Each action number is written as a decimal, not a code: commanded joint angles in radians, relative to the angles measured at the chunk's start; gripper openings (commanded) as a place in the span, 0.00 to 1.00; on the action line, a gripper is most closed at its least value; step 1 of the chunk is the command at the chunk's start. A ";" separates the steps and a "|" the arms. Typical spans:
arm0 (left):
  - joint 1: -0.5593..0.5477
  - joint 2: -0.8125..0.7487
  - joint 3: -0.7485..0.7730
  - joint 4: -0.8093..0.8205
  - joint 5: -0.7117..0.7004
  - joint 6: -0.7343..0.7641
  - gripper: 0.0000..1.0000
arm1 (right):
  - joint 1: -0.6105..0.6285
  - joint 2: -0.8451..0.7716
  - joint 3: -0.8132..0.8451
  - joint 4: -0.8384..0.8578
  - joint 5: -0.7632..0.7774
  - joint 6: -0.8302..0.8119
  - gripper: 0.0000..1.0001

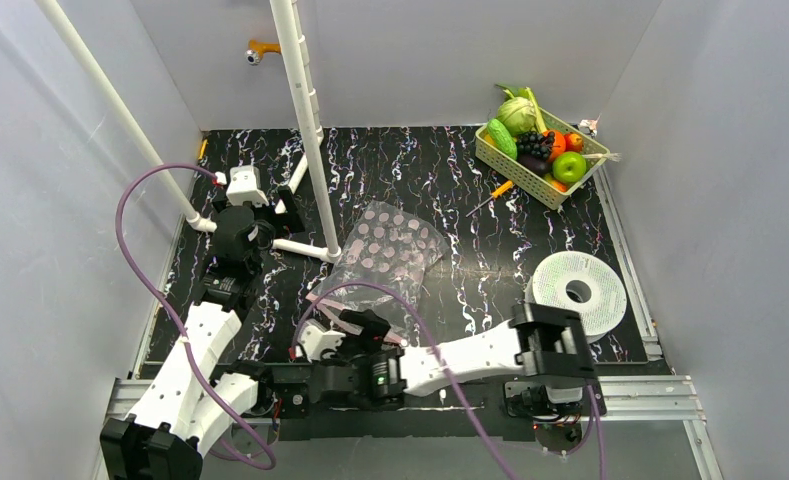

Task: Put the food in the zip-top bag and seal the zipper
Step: Pick up the zipper food storage bag at the center of the board.

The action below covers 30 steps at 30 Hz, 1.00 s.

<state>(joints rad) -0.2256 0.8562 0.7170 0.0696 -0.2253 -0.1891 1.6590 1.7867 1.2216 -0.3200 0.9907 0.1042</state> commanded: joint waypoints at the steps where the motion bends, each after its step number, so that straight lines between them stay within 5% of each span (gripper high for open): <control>1: -0.004 0.006 0.040 -0.002 -0.026 -0.012 0.99 | -0.011 0.104 0.127 -0.078 0.275 0.086 1.00; 6: -0.004 0.000 0.038 -0.002 -0.029 -0.011 0.99 | -0.098 0.162 0.158 -0.125 0.303 0.092 0.94; 9: -0.004 -0.001 0.036 -0.002 -0.032 -0.010 0.99 | -0.140 0.167 0.166 -0.147 0.290 0.068 0.61; 11: -0.004 0.003 0.037 0.000 -0.028 -0.012 1.00 | -0.169 0.145 0.150 -0.142 0.269 0.048 0.27; 15: -0.005 0.005 0.041 -0.004 -0.015 -0.016 0.99 | -0.203 -0.060 0.016 -0.007 0.101 -0.033 0.02; 19: -0.009 0.001 0.037 0.004 0.005 -0.021 0.99 | -0.322 -0.346 -0.043 -0.073 -0.289 0.101 0.01; 24: -0.010 0.000 0.040 0.006 0.037 -0.034 0.99 | -0.618 -0.642 -0.131 -0.024 -0.899 0.293 0.01; 30: -0.013 -0.001 0.039 0.012 0.071 -0.041 1.00 | -0.877 -0.697 -0.160 0.047 -1.403 0.566 0.01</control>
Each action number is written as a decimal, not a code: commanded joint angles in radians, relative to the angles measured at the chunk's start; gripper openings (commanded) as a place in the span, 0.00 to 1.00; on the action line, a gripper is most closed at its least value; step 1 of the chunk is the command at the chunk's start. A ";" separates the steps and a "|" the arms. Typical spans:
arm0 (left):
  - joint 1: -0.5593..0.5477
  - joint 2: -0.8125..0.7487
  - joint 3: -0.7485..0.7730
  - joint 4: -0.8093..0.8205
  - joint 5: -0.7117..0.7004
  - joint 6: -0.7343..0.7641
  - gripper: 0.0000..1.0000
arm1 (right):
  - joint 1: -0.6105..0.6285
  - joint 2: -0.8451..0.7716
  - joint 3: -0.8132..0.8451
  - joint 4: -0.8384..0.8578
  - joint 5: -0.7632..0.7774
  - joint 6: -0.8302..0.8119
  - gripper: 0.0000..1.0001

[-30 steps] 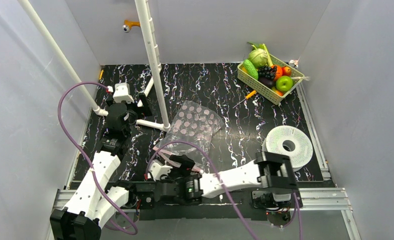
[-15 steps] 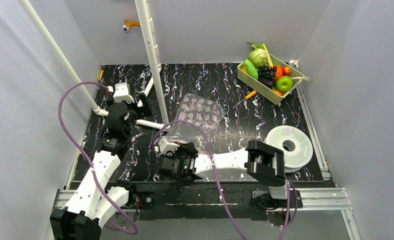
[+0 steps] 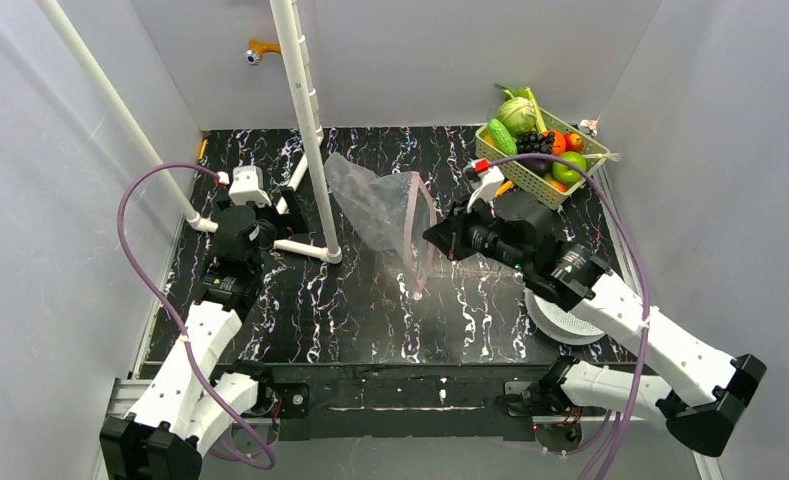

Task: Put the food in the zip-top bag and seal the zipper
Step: Pick up the zipper food storage bag at the center of the board.

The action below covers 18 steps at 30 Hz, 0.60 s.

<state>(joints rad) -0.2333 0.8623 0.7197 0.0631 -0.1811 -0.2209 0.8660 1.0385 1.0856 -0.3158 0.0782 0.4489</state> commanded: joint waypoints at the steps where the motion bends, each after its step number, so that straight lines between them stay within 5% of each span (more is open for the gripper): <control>1: -0.007 -0.005 0.037 0.017 0.031 -0.009 1.00 | -0.095 0.069 -0.016 0.040 -0.534 0.242 0.01; 11: -0.054 0.019 0.074 -0.037 0.050 0.038 0.99 | -0.147 0.260 0.013 -0.118 -0.674 0.295 0.01; 18: -0.107 0.045 0.241 -0.387 0.154 -0.129 1.00 | -0.161 0.184 -0.028 -0.074 -0.658 0.321 0.01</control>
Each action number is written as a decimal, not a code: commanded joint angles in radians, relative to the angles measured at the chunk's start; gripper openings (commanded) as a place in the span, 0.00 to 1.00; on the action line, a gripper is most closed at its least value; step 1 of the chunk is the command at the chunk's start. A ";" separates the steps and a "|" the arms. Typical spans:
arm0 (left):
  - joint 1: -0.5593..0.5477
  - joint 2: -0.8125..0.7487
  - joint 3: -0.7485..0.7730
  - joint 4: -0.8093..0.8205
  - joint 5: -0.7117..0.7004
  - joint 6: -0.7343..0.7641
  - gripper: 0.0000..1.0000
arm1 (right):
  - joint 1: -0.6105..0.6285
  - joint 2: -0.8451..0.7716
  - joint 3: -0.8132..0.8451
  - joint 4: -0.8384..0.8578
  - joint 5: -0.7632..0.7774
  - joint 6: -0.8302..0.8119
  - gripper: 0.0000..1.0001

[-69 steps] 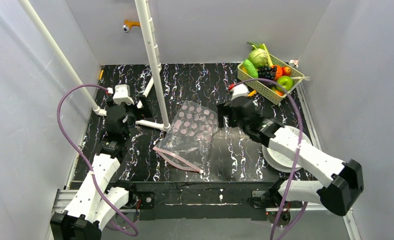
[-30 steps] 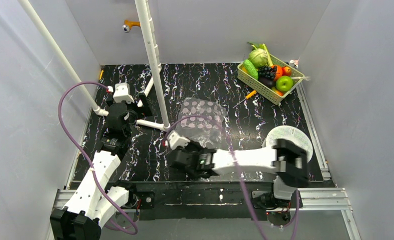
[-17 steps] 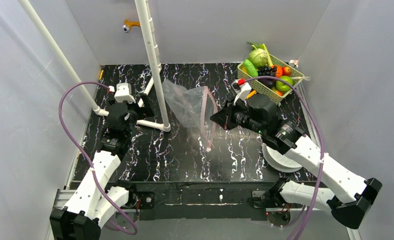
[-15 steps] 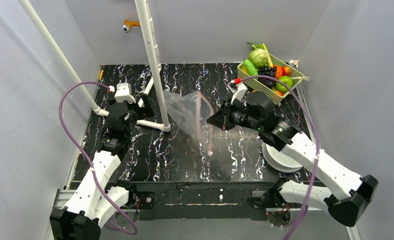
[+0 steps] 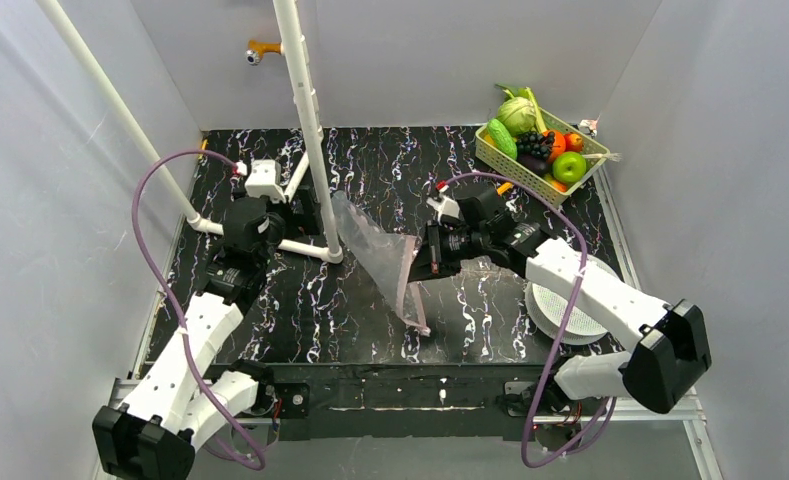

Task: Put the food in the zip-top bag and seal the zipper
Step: Pick up the zipper food storage bag at the center of the board, then open the zipper of the food storage bag.

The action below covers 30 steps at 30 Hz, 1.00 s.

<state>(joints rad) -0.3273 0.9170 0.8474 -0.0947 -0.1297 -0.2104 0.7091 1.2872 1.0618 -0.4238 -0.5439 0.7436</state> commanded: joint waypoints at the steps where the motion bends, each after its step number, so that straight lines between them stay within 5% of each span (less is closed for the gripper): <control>1: -0.013 -0.028 0.116 -0.268 0.180 -0.181 0.99 | -0.004 -0.071 -0.006 0.039 -0.036 0.027 0.01; 4: -0.013 -0.111 0.097 -0.294 0.488 -0.294 0.99 | -0.008 -0.080 -0.013 0.049 -0.032 0.036 0.01; 11: -0.033 -0.202 0.084 -0.261 0.904 -0.536 0.93 | -0.015 -0.049 -0.022 0.124 -0.104 0.186 0.01; 19: -0.228 -0.216 0.152 -0.262 0.780 -0.587 0.95 | -0.008 -0.154 0.028 0.183 -0.221 0.247 0.01; 30: -0.239 -0.187 0.444 -0.444 0.664 -0.388 0.98 | 0.129 -0.236 0.010 0.422 -0.253 0.475 0.01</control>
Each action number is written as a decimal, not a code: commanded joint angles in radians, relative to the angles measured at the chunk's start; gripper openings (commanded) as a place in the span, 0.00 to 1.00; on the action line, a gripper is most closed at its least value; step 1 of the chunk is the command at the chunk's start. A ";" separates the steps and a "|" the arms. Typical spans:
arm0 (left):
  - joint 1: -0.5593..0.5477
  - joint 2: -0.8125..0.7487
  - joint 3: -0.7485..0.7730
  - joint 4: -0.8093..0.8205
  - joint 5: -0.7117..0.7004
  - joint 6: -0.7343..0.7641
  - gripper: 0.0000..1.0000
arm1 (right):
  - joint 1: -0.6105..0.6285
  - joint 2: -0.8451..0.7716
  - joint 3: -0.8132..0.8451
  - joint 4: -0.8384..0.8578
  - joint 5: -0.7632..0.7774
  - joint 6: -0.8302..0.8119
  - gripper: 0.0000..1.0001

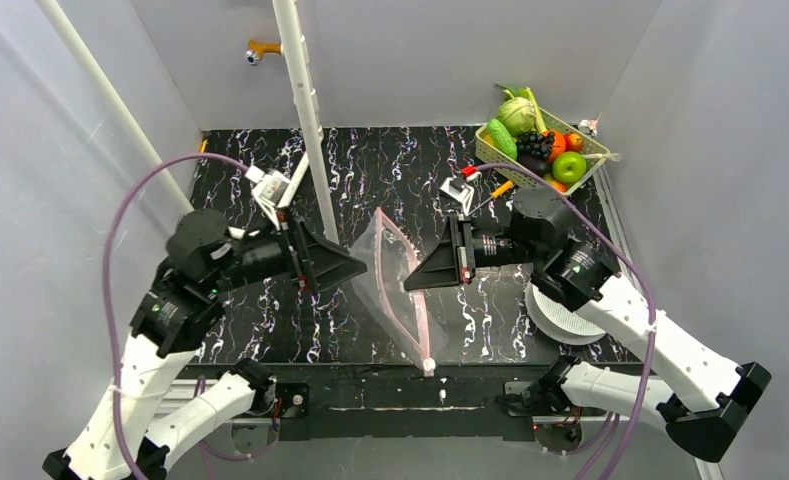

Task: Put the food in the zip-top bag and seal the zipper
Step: Open the zipper of the food storage bag.

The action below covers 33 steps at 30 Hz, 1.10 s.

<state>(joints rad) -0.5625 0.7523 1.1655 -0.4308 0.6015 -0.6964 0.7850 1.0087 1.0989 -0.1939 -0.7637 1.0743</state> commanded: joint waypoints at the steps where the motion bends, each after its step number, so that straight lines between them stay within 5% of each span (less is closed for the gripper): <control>1: -0.004 -0.026 0.156 -0.139 -0.090 0.113 0.98 | 0.071 0.064 -0.030 0.238 -0.030 0.164 0.01; 7: -0.004 -0.075 0.321 -0.388 -0.336 0.180 0.98 | 0.188 0.245 0.033 0.424 -0.037 0.263 0.01; 12: -0.004 -0.079 0.425 -0.576 -0.496 0.195 0.98 | 0.164 0.346 -0.041 0.714 -0.095 0.457 0.01; 16: -0.004 -0.047 0.409 -0.646 -0.507 0.174 0.98 | 0.087 0.372 -0.187 0.828 -0.080 0.543 0.01; 21: -0.004 0.004 0.245 -0.543 -0.365 0.129 0.97 | -0.026 0.352 -0.385 0.926 -0.030 0.581 0.01; 26: -0.027 0.159 0.114 -0.348 -0.139 0.019 0.92 | -0.072 0.281 -0.389 0.622 0.017 0.367 0.01; 33: -0.248 0.307 0.235 -0.426 -0.543 0.063 0.79 | -0.081 0.146 -0.230 0.091 0.244 0.043 0.01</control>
<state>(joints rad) -0.7269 1.0441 1.2903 -0.8181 0.2631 -0.6456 0.7078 1.2358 0.7304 0.2052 -0.6699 1.3504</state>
